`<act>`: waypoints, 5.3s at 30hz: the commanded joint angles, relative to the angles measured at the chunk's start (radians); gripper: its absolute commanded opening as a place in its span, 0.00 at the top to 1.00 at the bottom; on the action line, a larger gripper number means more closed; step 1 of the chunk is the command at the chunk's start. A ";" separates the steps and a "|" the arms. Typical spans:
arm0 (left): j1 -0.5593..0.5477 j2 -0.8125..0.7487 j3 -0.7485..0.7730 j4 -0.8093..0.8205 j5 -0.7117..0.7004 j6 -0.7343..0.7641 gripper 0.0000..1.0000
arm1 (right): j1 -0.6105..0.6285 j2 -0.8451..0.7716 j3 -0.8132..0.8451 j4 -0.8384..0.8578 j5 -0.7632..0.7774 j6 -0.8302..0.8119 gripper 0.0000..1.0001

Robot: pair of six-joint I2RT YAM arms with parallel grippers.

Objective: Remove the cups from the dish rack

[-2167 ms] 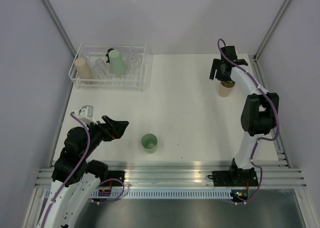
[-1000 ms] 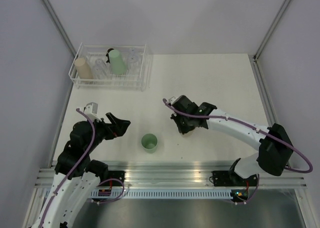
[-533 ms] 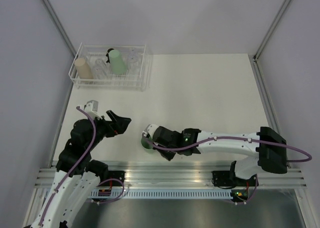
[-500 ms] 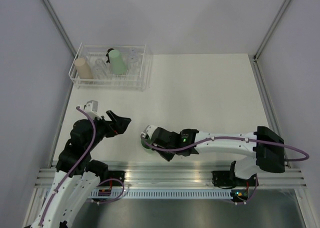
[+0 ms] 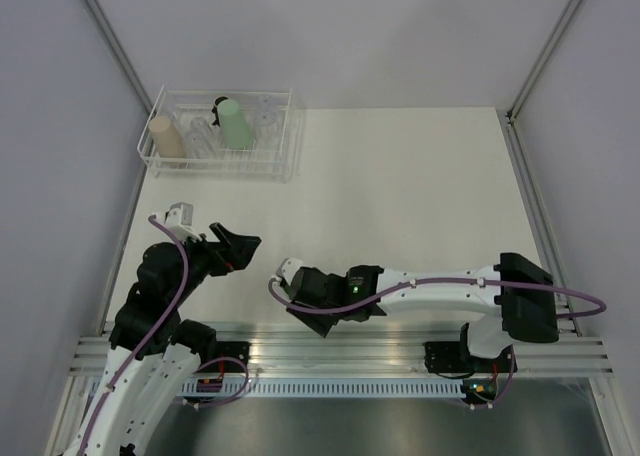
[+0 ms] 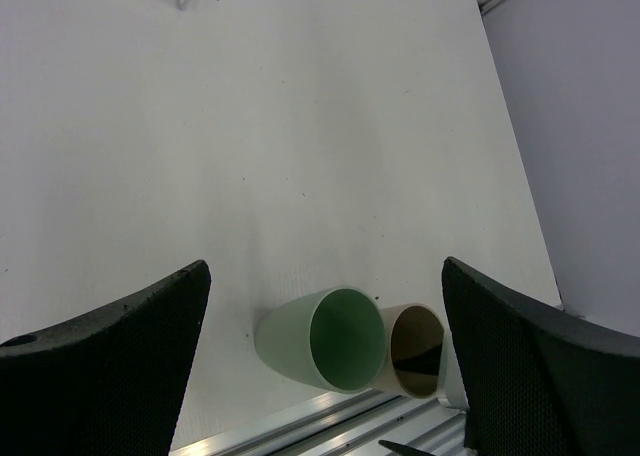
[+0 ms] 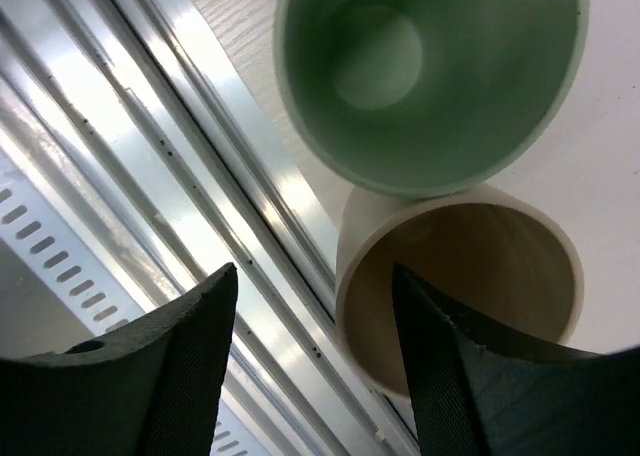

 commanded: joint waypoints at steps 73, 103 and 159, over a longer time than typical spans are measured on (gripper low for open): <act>0.138 2.097 1.574 0.292 -0.272 0.355 0.18 | -0.022 -0.749 -0.181 -0.318 0.535 0.509 0.02; 0.127 1.182 0.861 0.485 -0.252 0.015 0.98 | -0.023 -0.700 -0.221 -0.075 0.740 0.391 0.02; -0.071 0.932 -0.375 2.232 0.649 -1.201 0.81 | -0.430 -0.422 -0.405 1.158 -0.267 0.044 0.99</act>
